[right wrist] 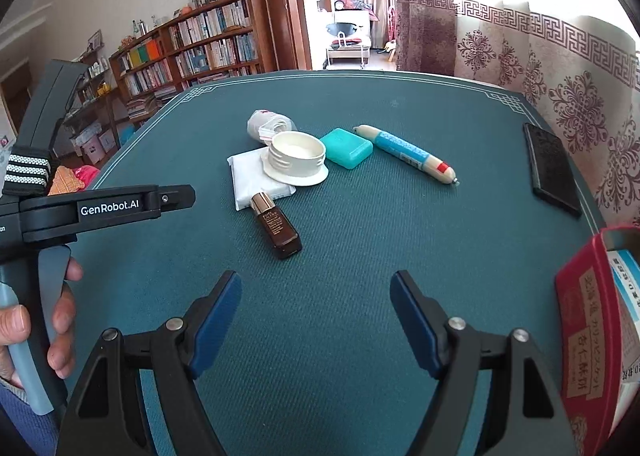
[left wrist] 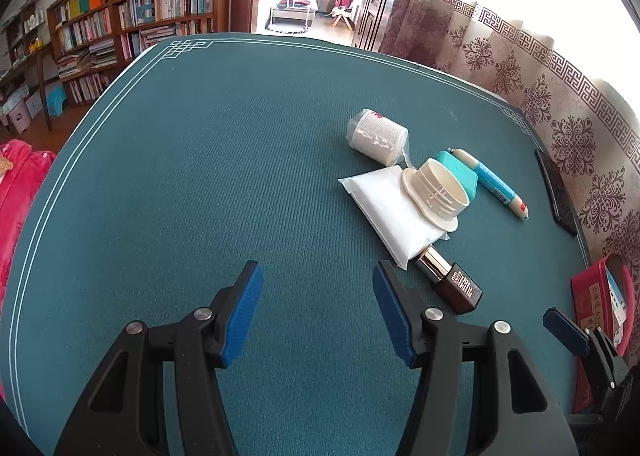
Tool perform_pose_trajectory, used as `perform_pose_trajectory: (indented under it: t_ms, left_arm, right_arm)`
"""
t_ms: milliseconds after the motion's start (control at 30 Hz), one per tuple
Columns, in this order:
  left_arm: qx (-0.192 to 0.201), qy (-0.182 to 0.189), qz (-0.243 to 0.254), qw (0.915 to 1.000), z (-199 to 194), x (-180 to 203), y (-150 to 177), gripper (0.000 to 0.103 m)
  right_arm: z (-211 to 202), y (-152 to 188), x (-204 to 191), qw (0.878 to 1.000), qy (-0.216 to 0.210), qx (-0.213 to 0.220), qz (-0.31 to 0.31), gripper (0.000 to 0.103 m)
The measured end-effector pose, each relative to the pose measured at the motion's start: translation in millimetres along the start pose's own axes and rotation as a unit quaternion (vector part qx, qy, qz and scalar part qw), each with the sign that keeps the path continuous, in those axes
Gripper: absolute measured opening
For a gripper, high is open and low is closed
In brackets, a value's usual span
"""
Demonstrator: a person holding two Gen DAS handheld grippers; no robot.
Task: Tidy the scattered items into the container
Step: 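Grasp the brown serum bottle with the right tool while the left tool approaches the white cup lid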
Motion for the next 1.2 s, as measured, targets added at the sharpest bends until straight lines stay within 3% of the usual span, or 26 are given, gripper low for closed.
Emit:
perform_pose_trajectory:
  t_ms: [167, 600, 700, 767, 1200]
  left_arm:
    - [-0.001, -0.004, -0.017, 0.9999, 3, -10, 1, 0.061]
    - [-0.019, -0.002, -0.011, 0.9998, 13, -5, 11, 0.061]
    - [-0.019, -0.003, -0.01, 0.9998, 14, -3, 13, 0.061]
    - [-0.019, -0.003, -0.009, 0.9998, 15, -2, 13, 0.061]
    - [-0.018, 0.017, 0.019, 0.9995, 19, 16, 13, 0.061]
  right_arm:
    - [31, -6, -10, 1.0, -0.015, -0.025, -0.008, 0.062]
    - [62, -19, -15, 0.999, -0.002, -0.029, -0.021, 0.053]
    - [62, -18, -13, 0.999, 0.008, -0.023, -0.026, 0.038]
    - [60, -17, -7, 0.999, 0.016, -0.022, -0.025, 0.022]
    - [30, 1, 46, 0.996, 0.037, -0.004, 0.079, 0.022]
Point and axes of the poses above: each gripper's, at about its wrist camera, not at the fingertips, and z roughly the way its jaws point, x to its right, y to its underside, the point moved 6 cm from there along z, roughly the way its jaws point, and after that the axes turned 6 degrees about x, right-handed, at the moved point
